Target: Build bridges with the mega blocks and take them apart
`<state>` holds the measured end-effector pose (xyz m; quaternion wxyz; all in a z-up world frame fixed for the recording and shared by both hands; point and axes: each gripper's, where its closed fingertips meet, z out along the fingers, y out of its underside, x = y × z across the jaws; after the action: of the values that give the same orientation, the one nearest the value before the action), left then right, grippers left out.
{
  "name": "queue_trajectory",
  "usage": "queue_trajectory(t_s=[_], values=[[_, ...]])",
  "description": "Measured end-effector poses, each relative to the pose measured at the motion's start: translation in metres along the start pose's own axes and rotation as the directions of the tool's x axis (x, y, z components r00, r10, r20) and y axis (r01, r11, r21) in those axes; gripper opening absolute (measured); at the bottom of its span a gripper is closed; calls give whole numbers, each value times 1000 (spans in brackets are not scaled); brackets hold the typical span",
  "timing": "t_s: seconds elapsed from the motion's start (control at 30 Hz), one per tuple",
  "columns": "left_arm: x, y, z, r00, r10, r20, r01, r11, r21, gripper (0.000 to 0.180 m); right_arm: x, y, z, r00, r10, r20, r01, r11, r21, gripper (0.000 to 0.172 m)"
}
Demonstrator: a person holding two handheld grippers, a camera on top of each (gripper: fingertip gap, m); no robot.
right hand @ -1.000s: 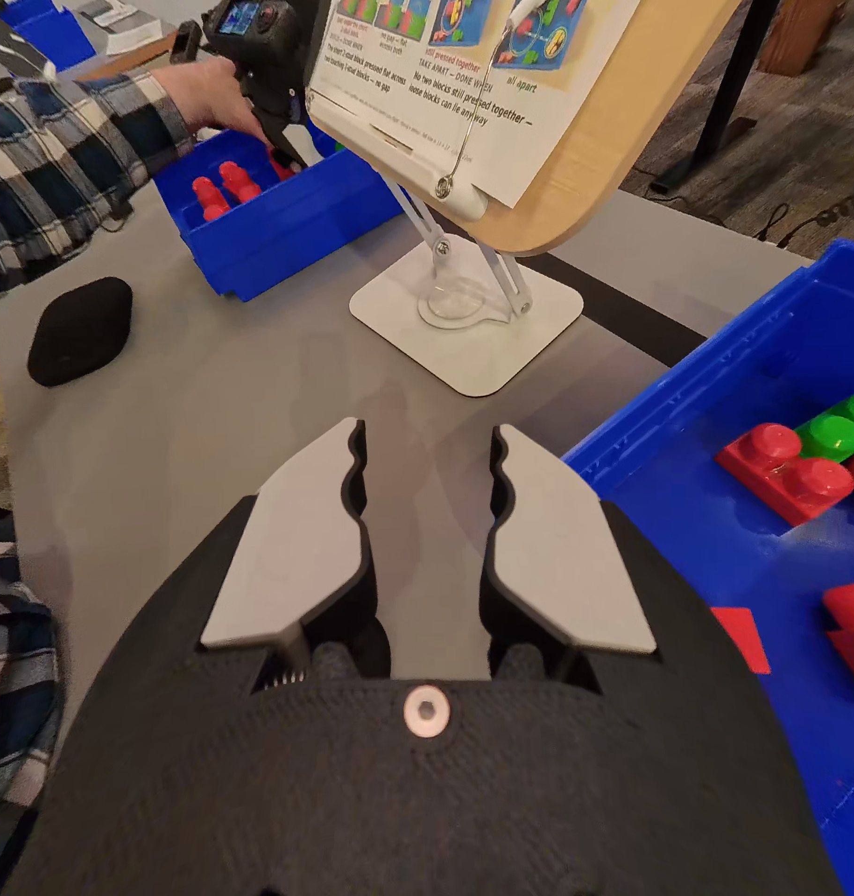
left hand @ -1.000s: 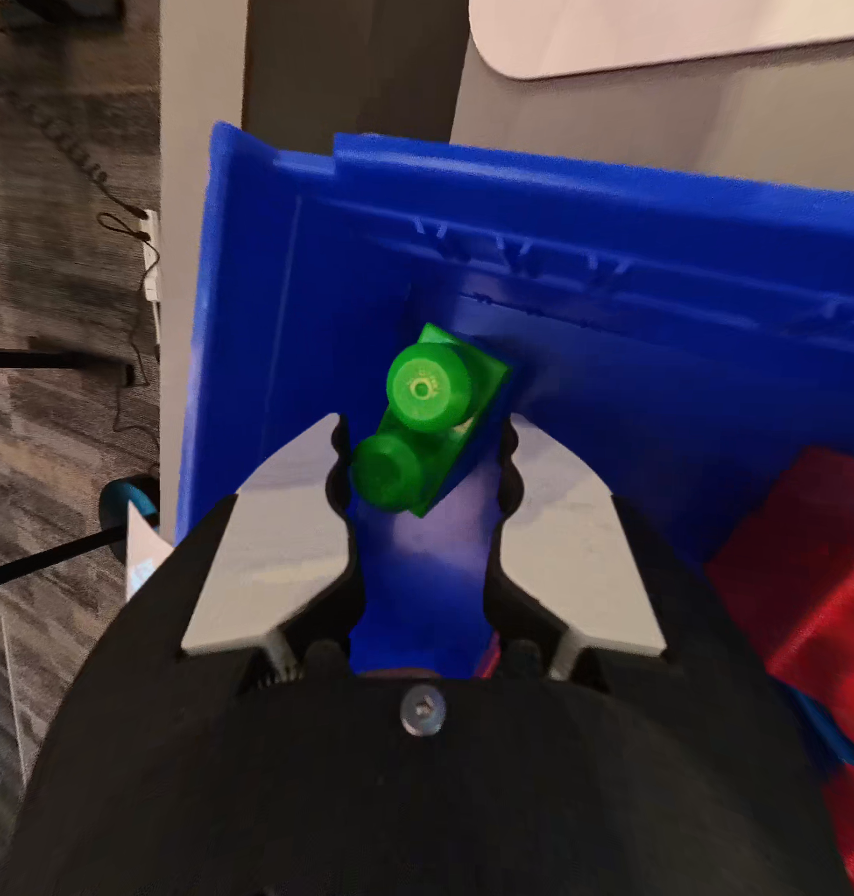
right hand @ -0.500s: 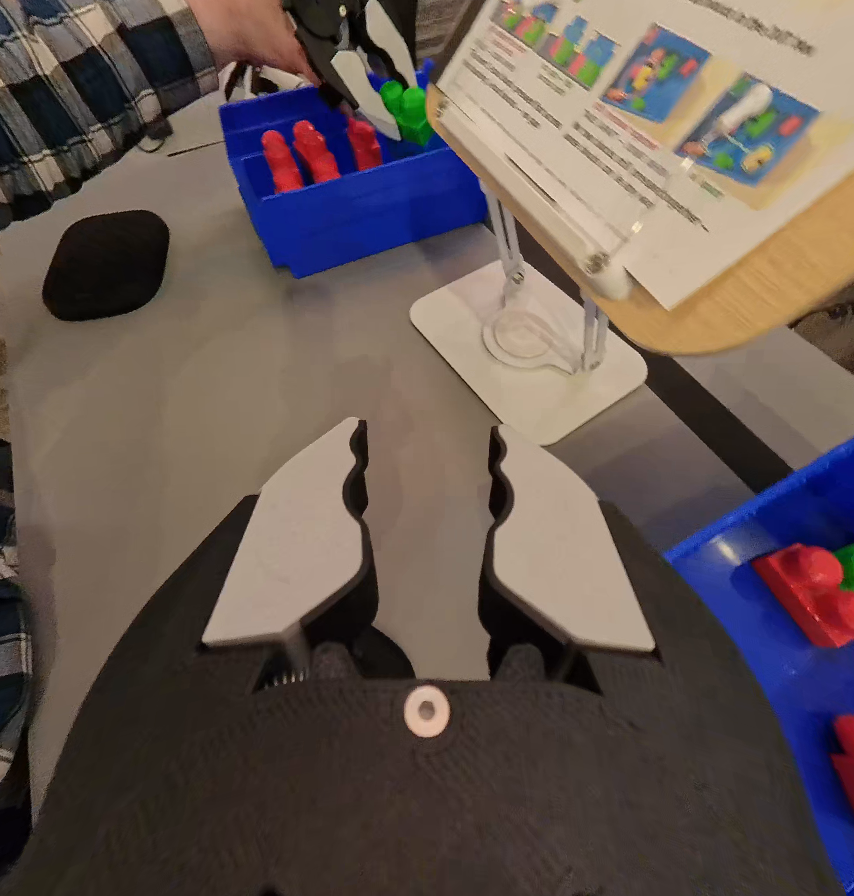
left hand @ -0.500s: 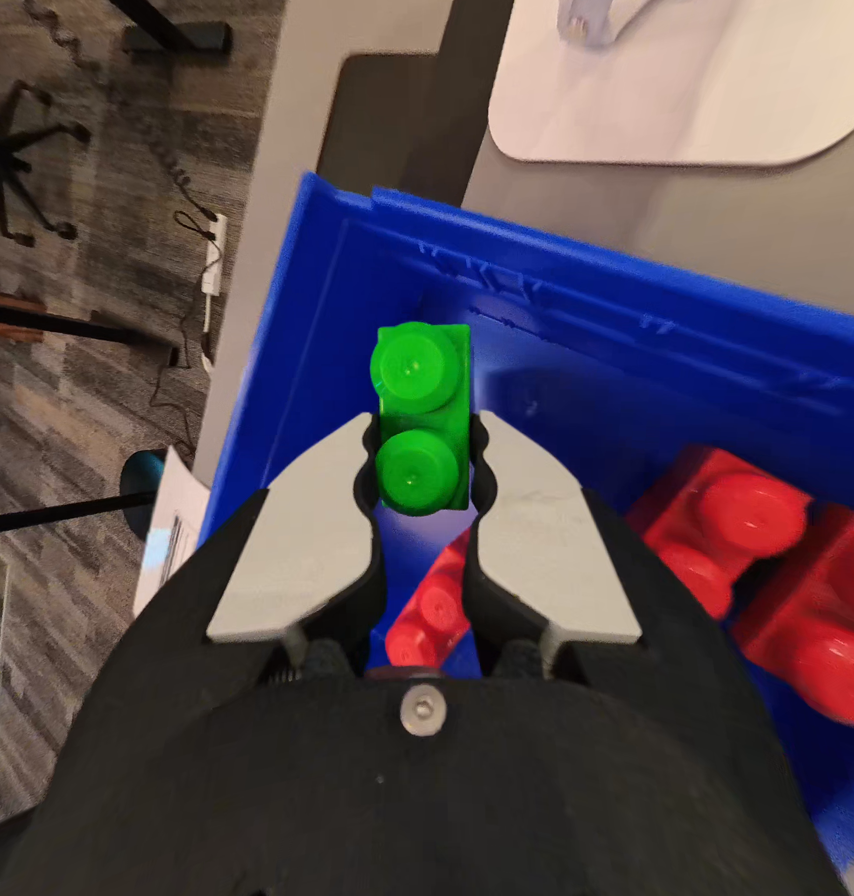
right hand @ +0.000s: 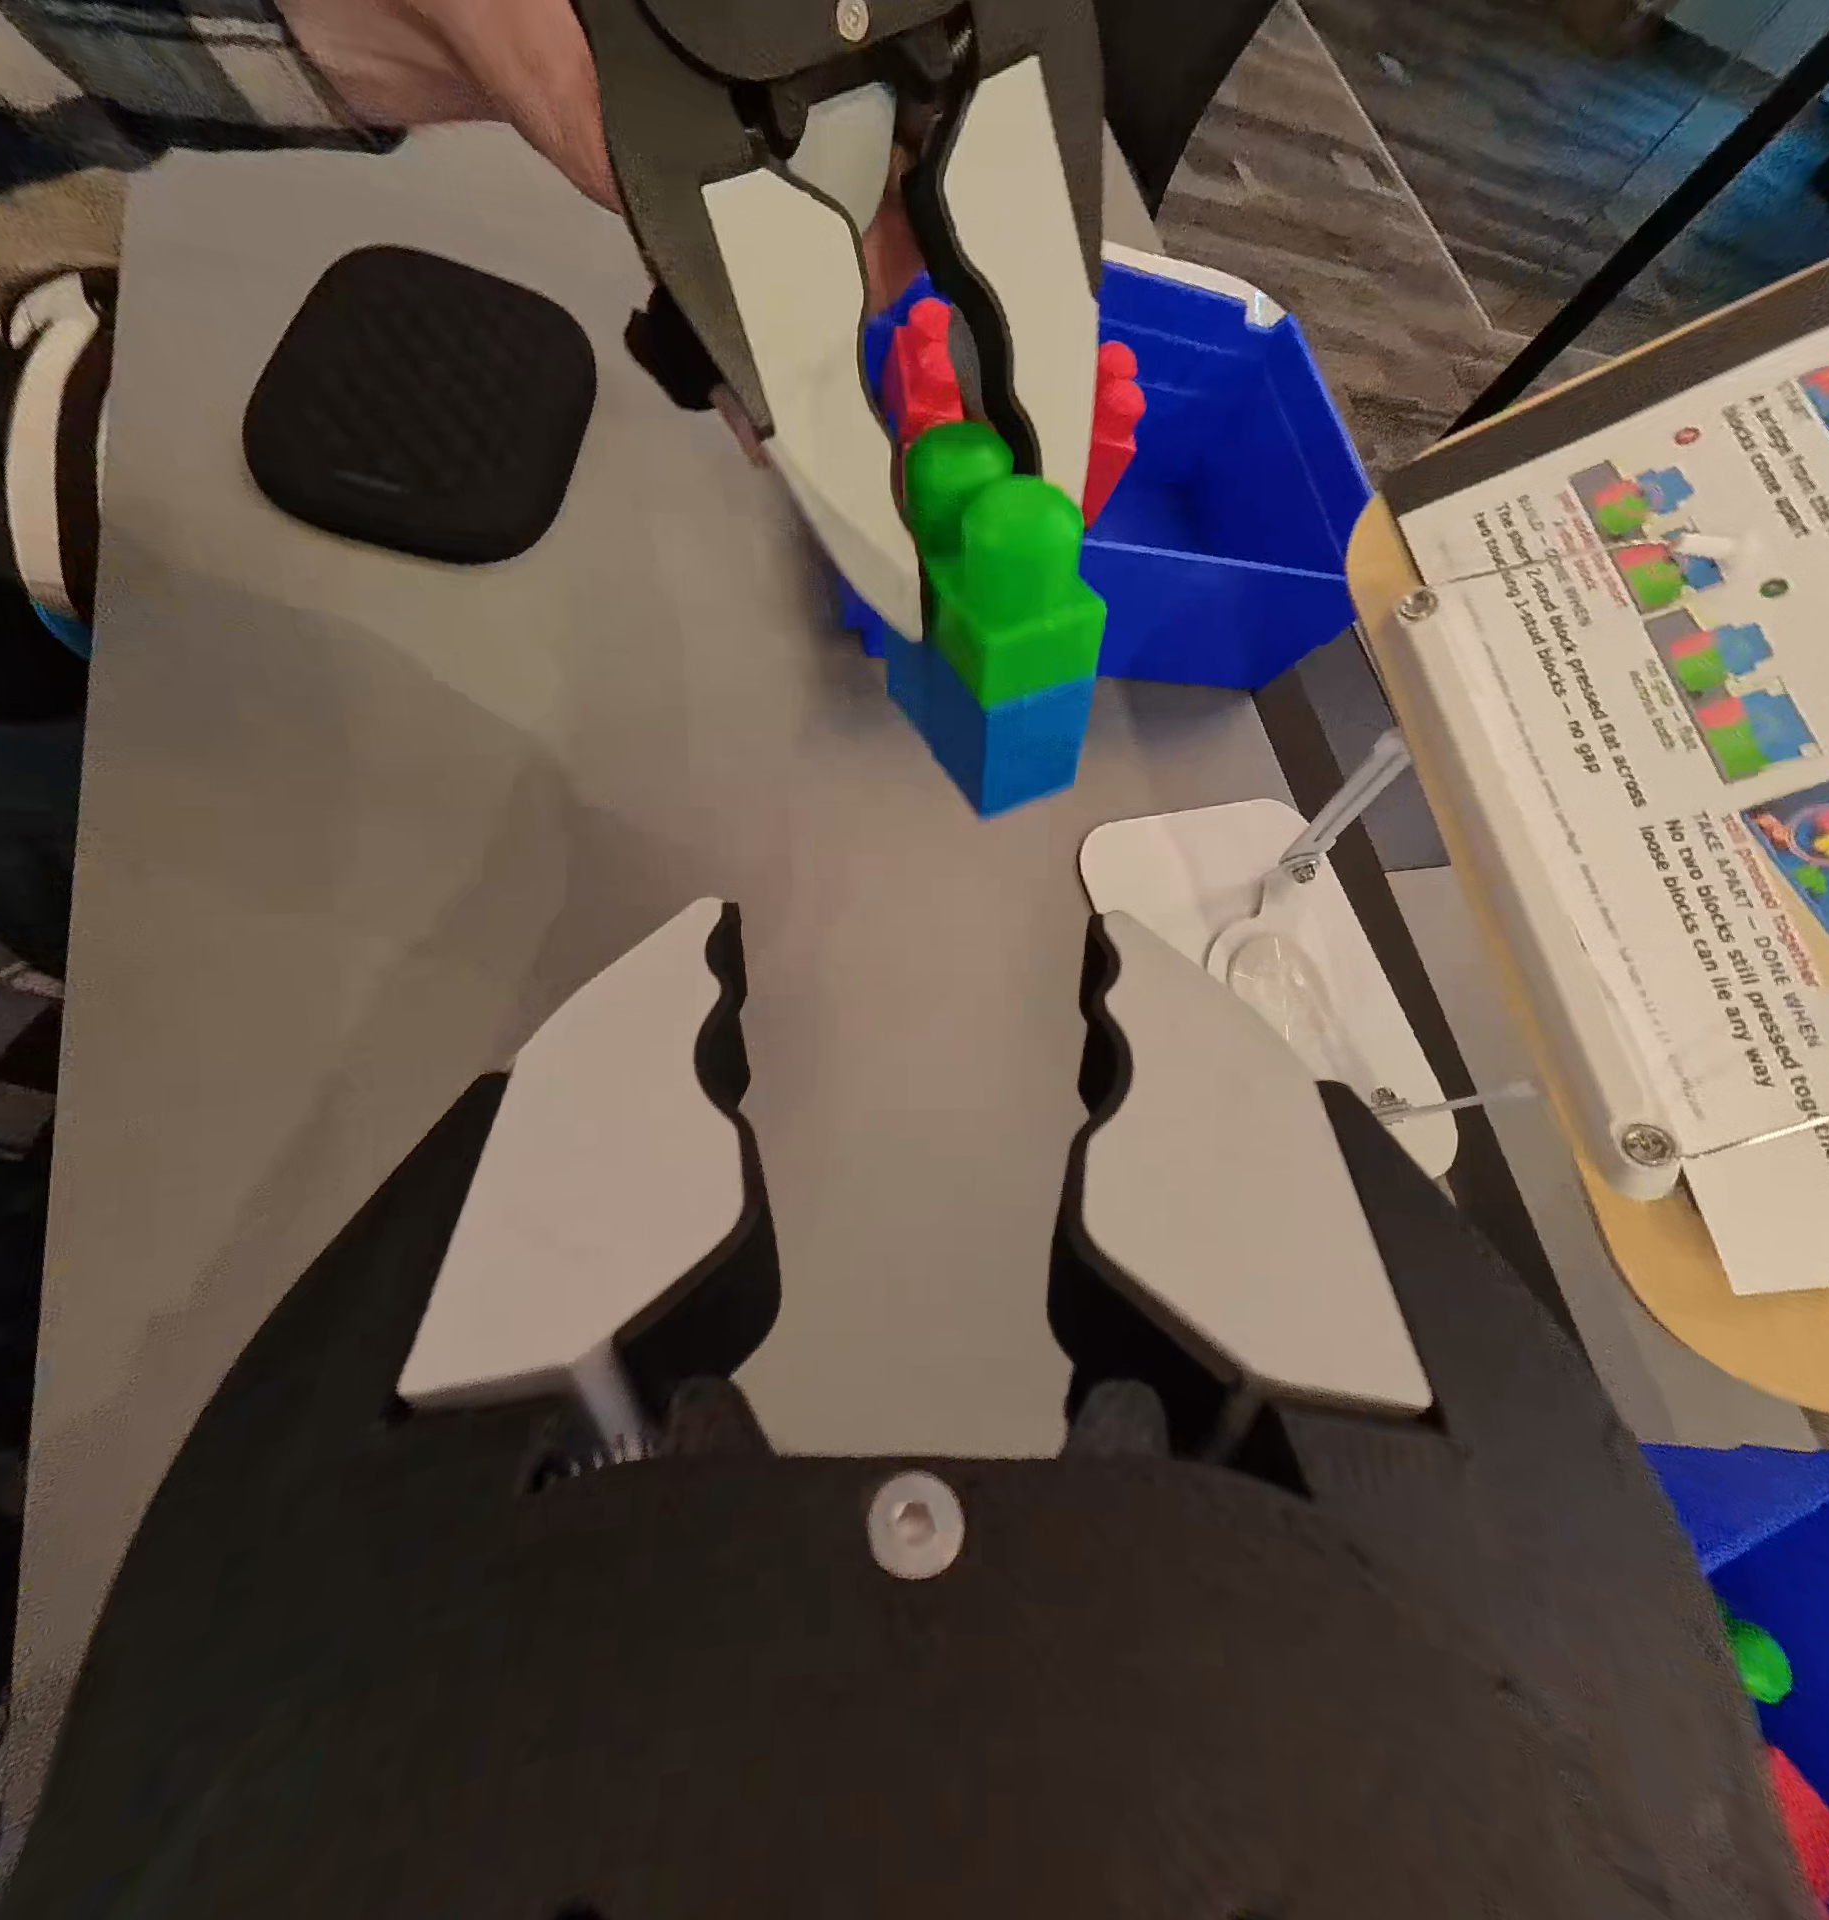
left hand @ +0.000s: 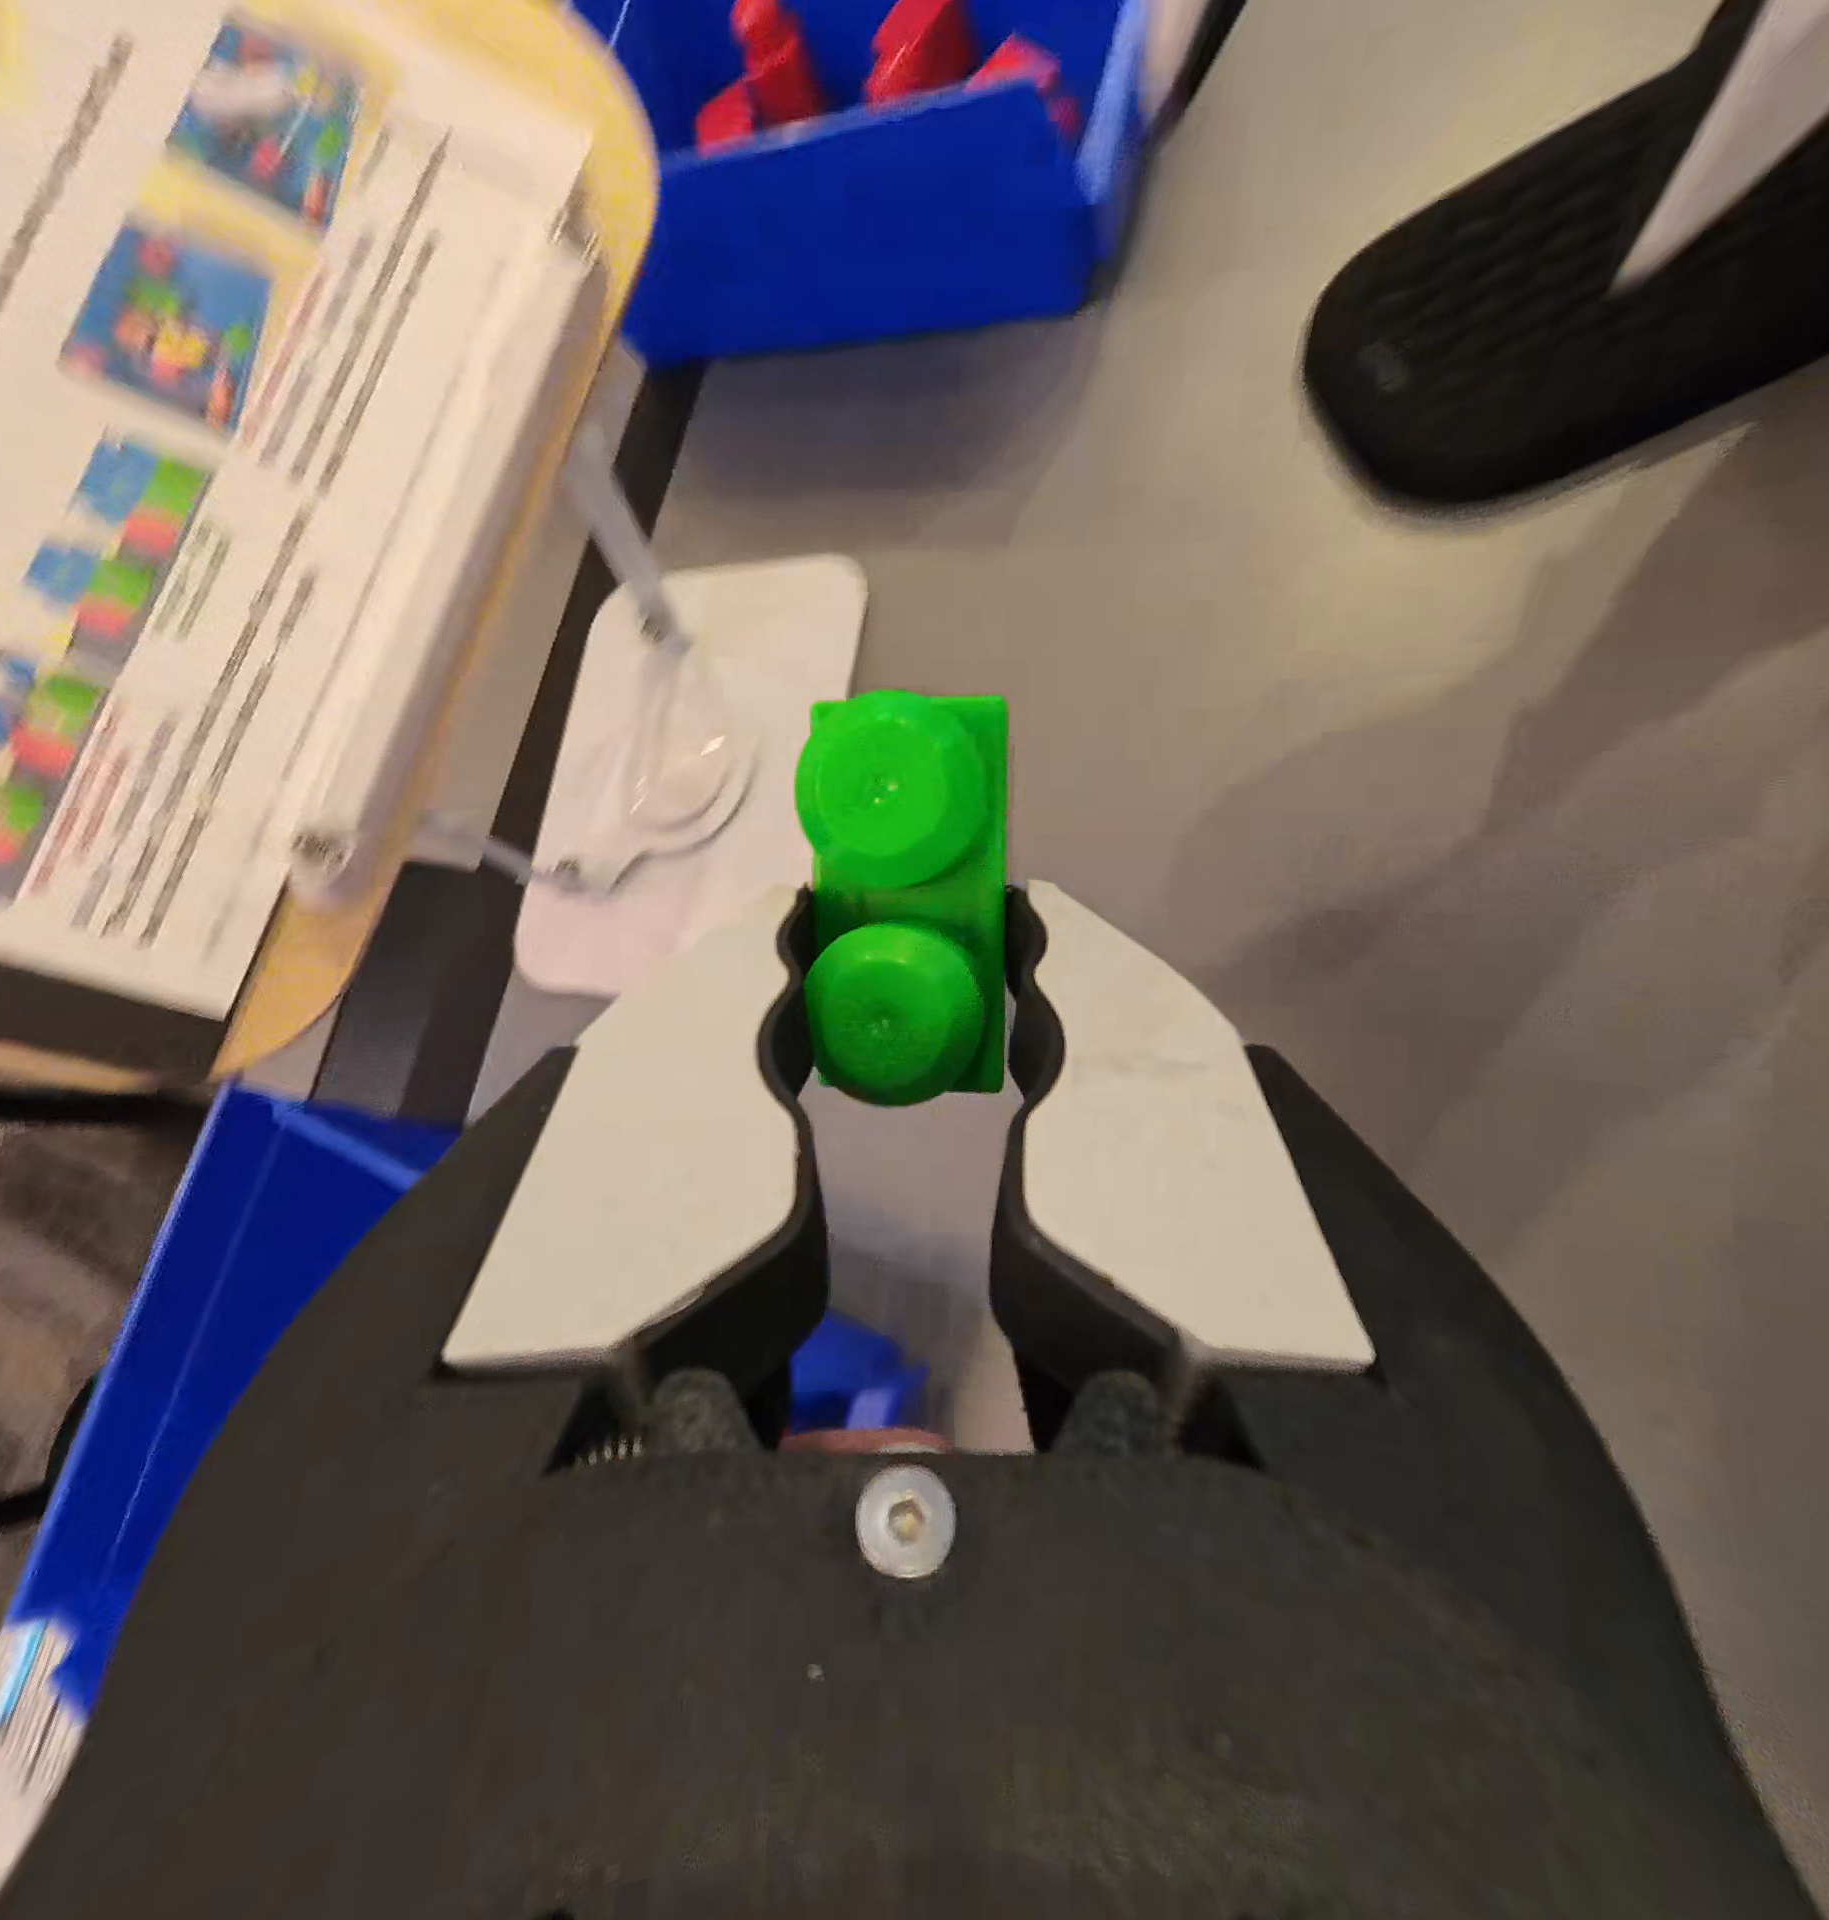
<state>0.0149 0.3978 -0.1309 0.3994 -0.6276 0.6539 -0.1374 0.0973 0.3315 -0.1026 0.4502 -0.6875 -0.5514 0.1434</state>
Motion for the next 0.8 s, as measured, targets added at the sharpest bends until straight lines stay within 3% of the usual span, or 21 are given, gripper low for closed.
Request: queue_trajectory(t_s=[0.13, 0.3, 0.37, 0.7, 0.8], values=[[42, -52, 4, 995, 47, -91, -40, 996, 83, 34, -14, 2, 1, 1000, -7, -11, 7, 999, -43, 69], [76, -88, 13, 978, 127, -166, -107, 986, 124, 34, -24, 6, -6, 999, 2, -35, -4, 998, -64, 69], [85, -94, 18, 972, 144, -185, -123, 985, 121, 34, -24, 9, -8, 999, -7, -53, 3, 996, -84, 57], [100, -101, 24, 964, 158, -213, -138, 985, 104, 34, -30, 20, -14, 998, -41, -50, 35, 993, -110, 51], [104, -98, 27, 955, 166, -246, -152, 985, 76, 34, -31, 26, -15, 997, -71, -41, 66, 990, -123, 41]])
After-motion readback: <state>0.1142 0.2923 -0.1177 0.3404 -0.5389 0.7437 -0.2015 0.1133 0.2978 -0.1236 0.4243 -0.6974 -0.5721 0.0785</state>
